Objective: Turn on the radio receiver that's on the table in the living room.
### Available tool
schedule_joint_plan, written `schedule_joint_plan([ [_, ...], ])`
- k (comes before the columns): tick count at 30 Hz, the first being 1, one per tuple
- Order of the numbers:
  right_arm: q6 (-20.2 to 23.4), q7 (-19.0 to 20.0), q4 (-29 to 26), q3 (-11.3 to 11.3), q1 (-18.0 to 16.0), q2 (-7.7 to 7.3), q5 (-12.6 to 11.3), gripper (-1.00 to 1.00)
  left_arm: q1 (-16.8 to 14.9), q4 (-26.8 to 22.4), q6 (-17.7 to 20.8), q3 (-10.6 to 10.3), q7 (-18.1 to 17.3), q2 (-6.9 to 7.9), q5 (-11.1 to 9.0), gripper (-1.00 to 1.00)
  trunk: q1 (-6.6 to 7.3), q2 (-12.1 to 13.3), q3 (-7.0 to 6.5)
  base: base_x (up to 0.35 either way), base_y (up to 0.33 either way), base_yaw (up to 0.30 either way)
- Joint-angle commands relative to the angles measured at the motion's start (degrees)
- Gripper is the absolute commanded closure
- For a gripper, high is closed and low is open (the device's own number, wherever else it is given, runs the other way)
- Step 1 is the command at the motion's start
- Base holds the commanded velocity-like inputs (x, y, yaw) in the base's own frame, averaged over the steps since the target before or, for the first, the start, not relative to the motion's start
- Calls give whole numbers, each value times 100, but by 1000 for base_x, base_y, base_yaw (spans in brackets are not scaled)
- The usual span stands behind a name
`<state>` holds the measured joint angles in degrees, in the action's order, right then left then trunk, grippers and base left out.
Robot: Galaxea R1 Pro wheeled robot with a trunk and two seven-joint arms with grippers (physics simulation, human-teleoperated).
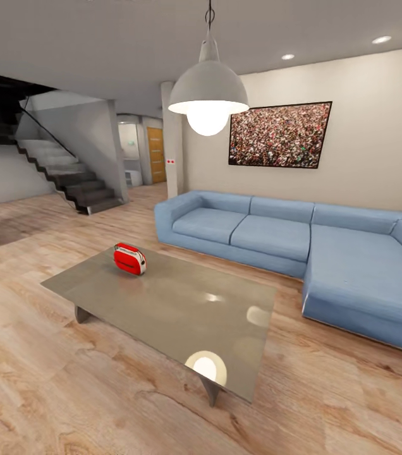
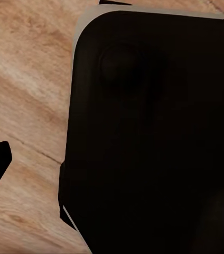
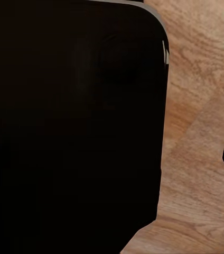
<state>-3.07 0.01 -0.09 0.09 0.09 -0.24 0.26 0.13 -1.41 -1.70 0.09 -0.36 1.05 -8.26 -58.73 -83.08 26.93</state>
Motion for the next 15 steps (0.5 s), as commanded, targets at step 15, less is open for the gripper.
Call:
schedule_joint_plan([
  [15,0,5,0,0,0,1,0,-100,-3,0,29,0,-8,61,-17,-100,0,0,0,232,69,2],
])
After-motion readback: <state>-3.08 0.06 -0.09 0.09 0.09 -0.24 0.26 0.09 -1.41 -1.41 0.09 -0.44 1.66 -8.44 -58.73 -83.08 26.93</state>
